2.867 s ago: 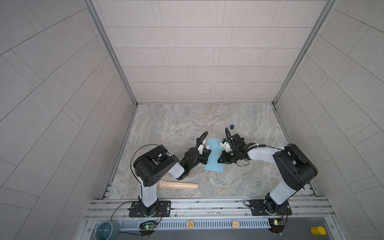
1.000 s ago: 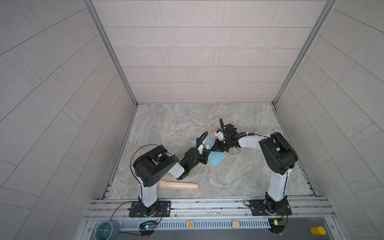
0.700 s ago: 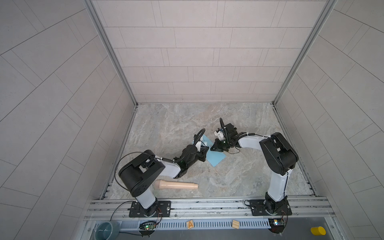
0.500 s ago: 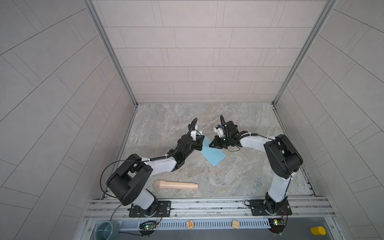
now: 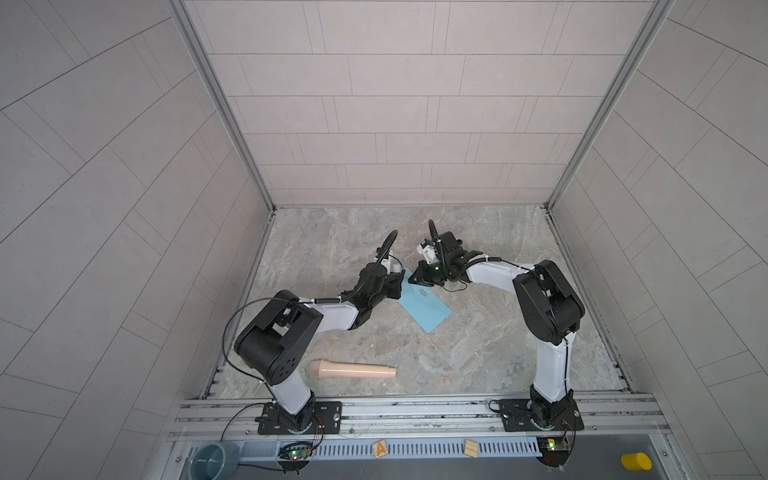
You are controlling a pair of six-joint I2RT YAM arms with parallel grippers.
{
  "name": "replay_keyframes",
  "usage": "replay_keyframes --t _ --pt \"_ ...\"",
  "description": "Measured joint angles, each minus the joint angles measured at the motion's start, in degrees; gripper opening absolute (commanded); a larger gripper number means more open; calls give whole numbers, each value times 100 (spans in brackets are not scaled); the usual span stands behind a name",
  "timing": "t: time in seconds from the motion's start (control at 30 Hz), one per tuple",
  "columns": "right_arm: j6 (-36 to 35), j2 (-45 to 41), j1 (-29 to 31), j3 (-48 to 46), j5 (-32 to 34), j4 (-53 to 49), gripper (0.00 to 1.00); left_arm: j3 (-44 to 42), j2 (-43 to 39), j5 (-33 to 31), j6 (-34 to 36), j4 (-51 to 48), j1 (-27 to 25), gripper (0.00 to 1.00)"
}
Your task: Place the letter into the envelope and seal it
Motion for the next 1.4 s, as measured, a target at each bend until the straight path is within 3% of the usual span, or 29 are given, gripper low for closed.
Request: replay_keyframes --t 0.63,1.4 --pt "-85 750 0 693 422 -319 0 280 748 120 -140 332 109 0" --pt "-358 597 -17 306 339 -186 0 363 1095 153 -389 669 116 0"
